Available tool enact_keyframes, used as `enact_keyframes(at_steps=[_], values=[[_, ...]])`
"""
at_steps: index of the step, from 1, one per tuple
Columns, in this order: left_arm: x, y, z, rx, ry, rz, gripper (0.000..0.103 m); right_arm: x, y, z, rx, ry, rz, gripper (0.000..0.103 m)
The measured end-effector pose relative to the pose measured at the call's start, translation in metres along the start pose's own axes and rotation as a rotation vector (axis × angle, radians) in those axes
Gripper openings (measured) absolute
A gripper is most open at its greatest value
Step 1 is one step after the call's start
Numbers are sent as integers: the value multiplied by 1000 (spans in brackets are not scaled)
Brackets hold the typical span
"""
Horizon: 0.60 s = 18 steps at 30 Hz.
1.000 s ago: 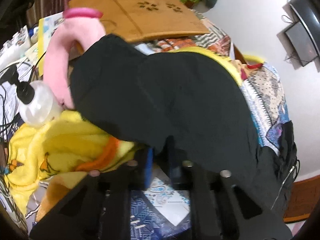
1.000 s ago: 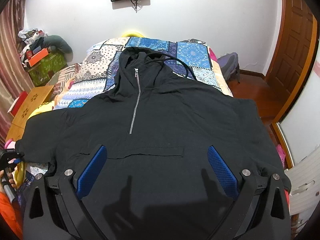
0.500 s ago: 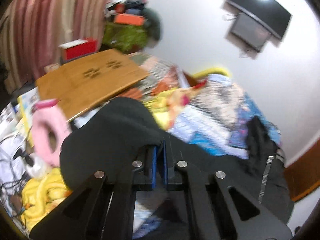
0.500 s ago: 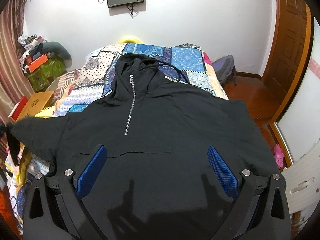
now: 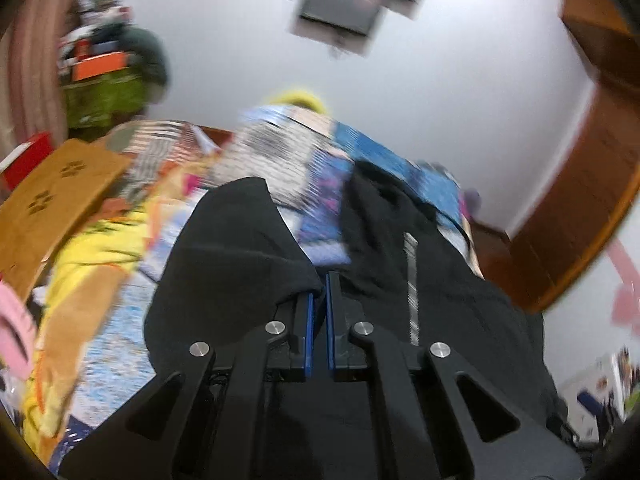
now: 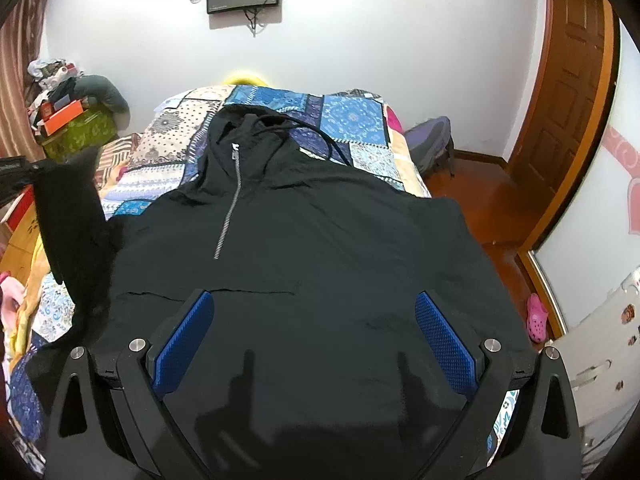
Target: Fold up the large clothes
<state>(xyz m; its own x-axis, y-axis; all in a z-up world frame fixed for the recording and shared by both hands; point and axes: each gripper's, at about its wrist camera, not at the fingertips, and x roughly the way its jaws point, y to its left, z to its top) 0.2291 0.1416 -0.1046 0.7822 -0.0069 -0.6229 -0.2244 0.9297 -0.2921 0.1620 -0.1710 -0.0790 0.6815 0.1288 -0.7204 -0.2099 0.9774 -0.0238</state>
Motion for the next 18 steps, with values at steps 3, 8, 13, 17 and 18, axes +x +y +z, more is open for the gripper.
enact_keyframes(at_steps=[3, 8, 13, 17, 18], values=[[20, -32, -20, 70, 84, -61, 3, 3, -5, -3, 21, 13, 9, 100], [42, -80, -64, 232, 216, -88, 4, 6, -12, -7, 31, 33, 3, 100], [62, -98, -98, 285, 332, -113, 4, 8, -18, -11, 38, 52, -1, 100], [73, -98, -109, 299, 417, -126, 11, 6, -18, -12, 32, 56, -4, 100], [73, -97, -112, 300, 444, -141, 20, 6, -17, -11, 28, 58, -5, 100]])
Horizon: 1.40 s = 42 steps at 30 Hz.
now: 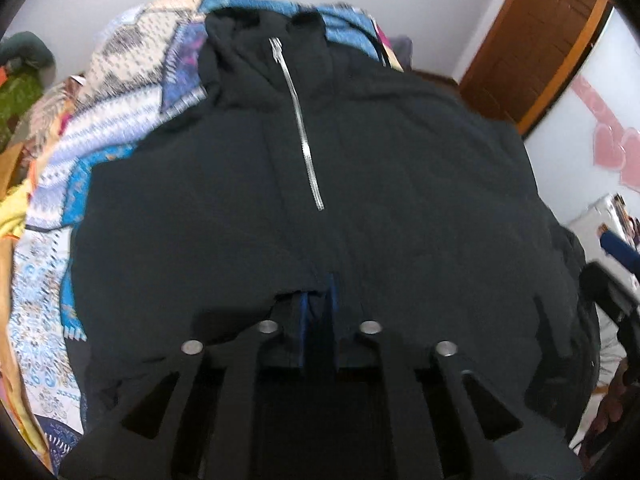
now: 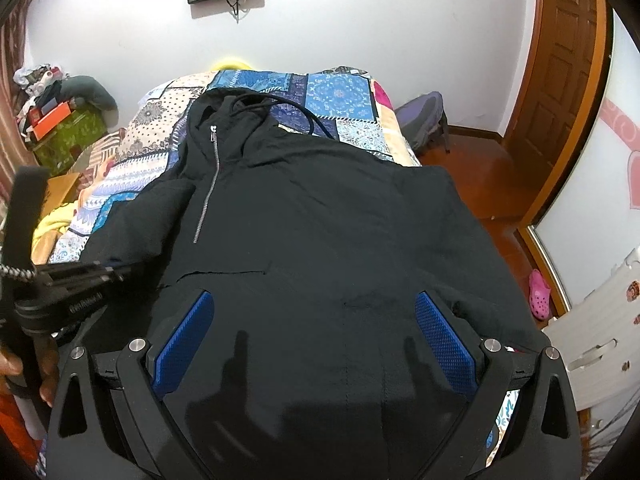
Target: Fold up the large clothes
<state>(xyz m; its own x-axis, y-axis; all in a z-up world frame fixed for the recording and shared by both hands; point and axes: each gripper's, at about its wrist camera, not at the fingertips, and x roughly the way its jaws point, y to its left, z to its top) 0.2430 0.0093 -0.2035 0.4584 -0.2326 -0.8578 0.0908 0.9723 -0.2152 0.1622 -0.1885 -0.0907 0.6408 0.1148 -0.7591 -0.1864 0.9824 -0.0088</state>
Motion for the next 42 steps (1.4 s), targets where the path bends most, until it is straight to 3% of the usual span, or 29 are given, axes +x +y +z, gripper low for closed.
enact_keyframes(at_steps=[2, 3, 10, 15, 24, 30, 36, 42], values=[[3, -1, -4, 6, 24, -25, 36, -1, 3, 1, -12, -2, -2, 100], [0, -3, -6, 13, 21, -34, 39, -2, 5, 2, -20, -4, -3, 100], [-49, 13, -8, -8, -93, -24, 41, -11, 21, 17, -59, -42, 30, 100], [-100, 48, -10, -58, -253, 46, 59, -16, 48, 32, -123, -86, 60, 100], [-161, 138, -10, -143, -355, 236, 59, 0, 108, 51, -261, -80, 121, 100], [-188, 179, -24, -114, -368, 411, 66, 12, 160, 51, -411, -50, 182, 100], [-179, 206, -55, -161, -312, 418, 68, 43, 221, 35, -560, 53, 250, 100], [-157, 219, -78, -238, -255, 364, 68, 85, 272, 9, -699, 209, 280, 100]])
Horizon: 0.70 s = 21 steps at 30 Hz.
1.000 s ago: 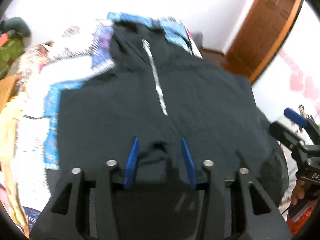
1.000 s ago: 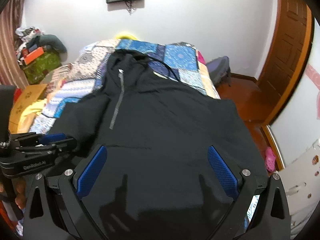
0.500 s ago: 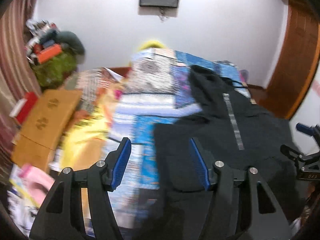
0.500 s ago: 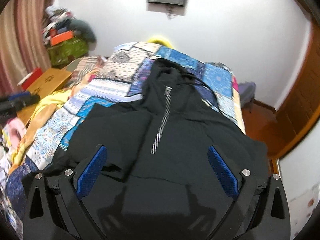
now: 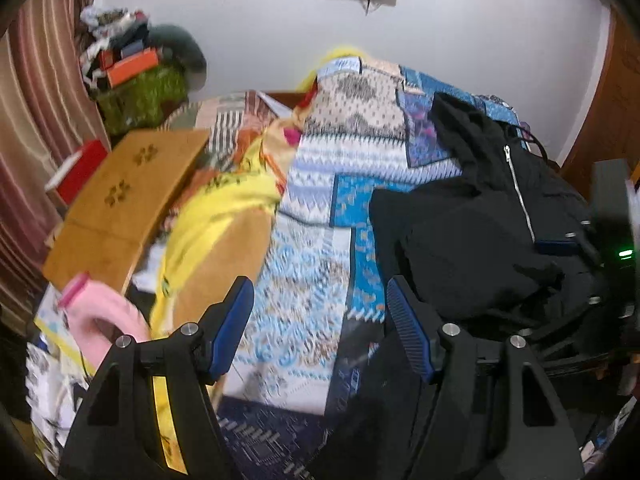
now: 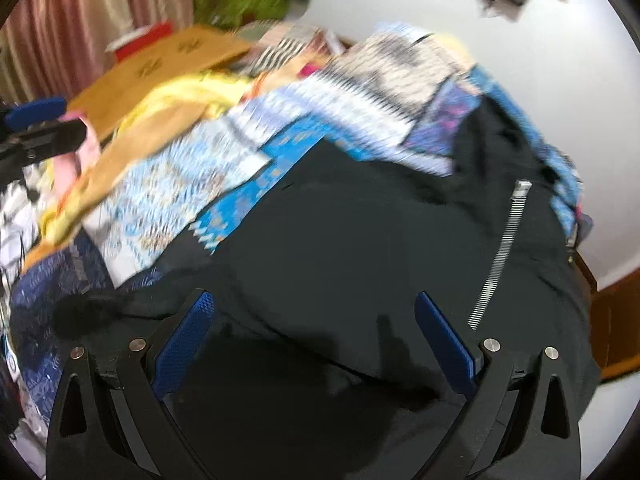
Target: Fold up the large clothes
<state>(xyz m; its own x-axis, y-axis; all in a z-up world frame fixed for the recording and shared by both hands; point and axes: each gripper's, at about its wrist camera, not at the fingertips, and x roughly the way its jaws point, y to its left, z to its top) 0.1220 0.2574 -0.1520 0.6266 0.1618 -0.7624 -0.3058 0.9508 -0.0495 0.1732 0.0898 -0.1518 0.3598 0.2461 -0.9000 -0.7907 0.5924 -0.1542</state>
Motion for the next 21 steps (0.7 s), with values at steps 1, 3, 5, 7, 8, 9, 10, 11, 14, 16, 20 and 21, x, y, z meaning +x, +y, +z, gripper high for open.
enact_keyframes(at_steps=[1, 3, 5, 7, 8, 9, 10, 11, 14, 16, 20, 21], values=[[3, 2, -4, -15, 12, -7, 68, 12, 5, 2, -22, 42, 9, 99], [7, 6, -12, -39, 33, -21, 68, 30, 11, 5, -59, 110, 13, 99], [13, 10, -21, -61, 63, -33, 68, 44, 15, 7, -86, 156, 12, 98], [21, 12, -29, -73, 92, -30, 68, 57, 20, 10, -113, 188, 2, 98], [23, 13, -32, -78, 102, -27, 68, 64, 23, 11, -122, 198, -11, 98], [26, 14, -36, -87, 117, -26, 68, 69, 26, 11, -125, 204, -18, 98], [29, 16, -39, -101, 133, -29, 68, 75, 28, 12, -127, 207, -25, 98], [32, 17, -42, -111, 143, -33, 68, 80, 29, 13, -127, 205, -34, 98], [33, 19, -46, -125, 160, -39, 68, 86, 32, 15, -125, 177, -66, 86], [35, 18, -48, -119, 169, -34, 68, 88, 33, 15, -131, 166, -81, 72], [37, 15, -47, -113, 176, -35, 68, 82, 29, 17, -102, 132, -71, 43], [37, 14, -47, -116, 177, -40, 68, 80, 27, 17, -97, 123, -75, 29]])
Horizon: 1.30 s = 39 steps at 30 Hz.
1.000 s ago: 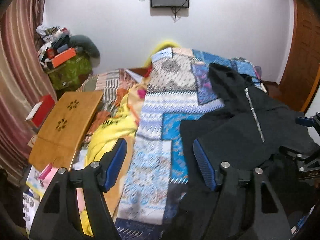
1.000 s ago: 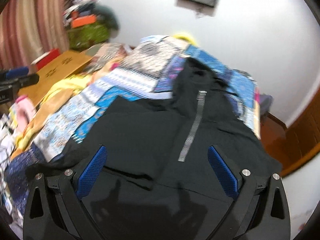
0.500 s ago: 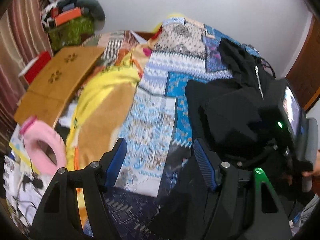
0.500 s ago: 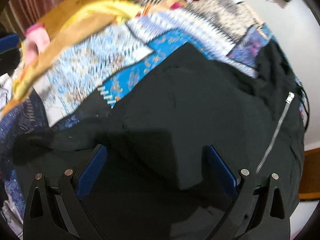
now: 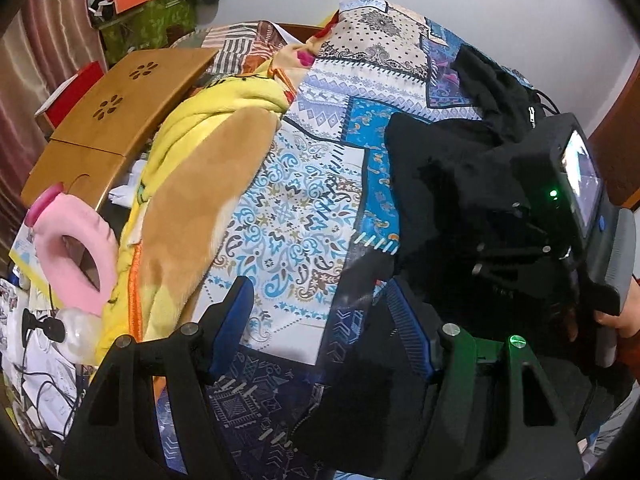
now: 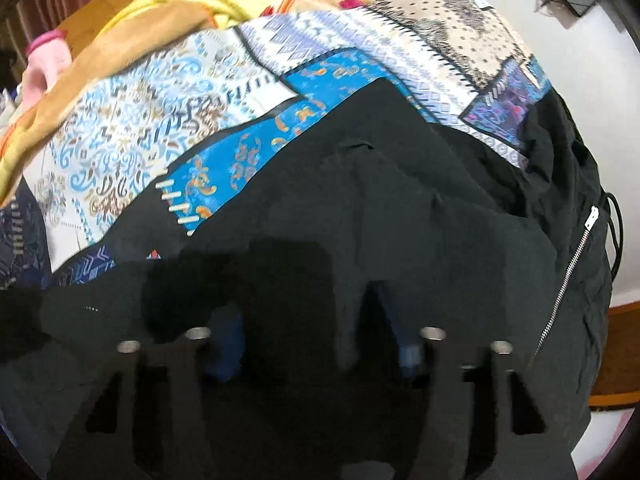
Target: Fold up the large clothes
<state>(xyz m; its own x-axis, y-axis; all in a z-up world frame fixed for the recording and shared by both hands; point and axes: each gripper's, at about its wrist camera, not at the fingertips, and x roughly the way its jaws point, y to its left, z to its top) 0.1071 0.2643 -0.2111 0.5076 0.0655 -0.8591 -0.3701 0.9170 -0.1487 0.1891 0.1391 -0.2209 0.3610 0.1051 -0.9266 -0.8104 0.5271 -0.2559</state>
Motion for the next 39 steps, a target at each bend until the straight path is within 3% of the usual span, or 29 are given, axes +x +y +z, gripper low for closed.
enact_keyframes(at_steps=[1, 4, 9, 16, 20, 24, 30, 35, 39], values=[[0, -1, 0, -4, 2, -6, 68, -3, -3, 0, 11, -14, -8, 24], [-1, -6, 0, -4, 3, -16, 68, -18, -13, -3, 56, -61, 0, 19], [-2, -19, 3, 24, -1, -7, 68, -57, -49, -12, 156, -179, 14, 18], [-3, -47, 14, 62, -16, -16, 68, -140, -131, -49, 394, -370, -8, 18], [-2, -72, 22, 94, -27, -38, 68, -167, -178, -83, 534, -430, -15, 18], [-5, -101, 29, 144, -49, -65, 68, -172, -213, -120, 665, -445, 12, 18], [-13, -145, 33, 247, -80, -70, 68, -151, -234, -157, 748, -391, 82, 17], [-15, -166, 31, 290, -90, -76, 68, -147, -250, -199, 849, -384, 126, 17], [-13, -175, 28, 302, -77, -86, 68, -130, -257, -224, 926, -325, 175, 17]])
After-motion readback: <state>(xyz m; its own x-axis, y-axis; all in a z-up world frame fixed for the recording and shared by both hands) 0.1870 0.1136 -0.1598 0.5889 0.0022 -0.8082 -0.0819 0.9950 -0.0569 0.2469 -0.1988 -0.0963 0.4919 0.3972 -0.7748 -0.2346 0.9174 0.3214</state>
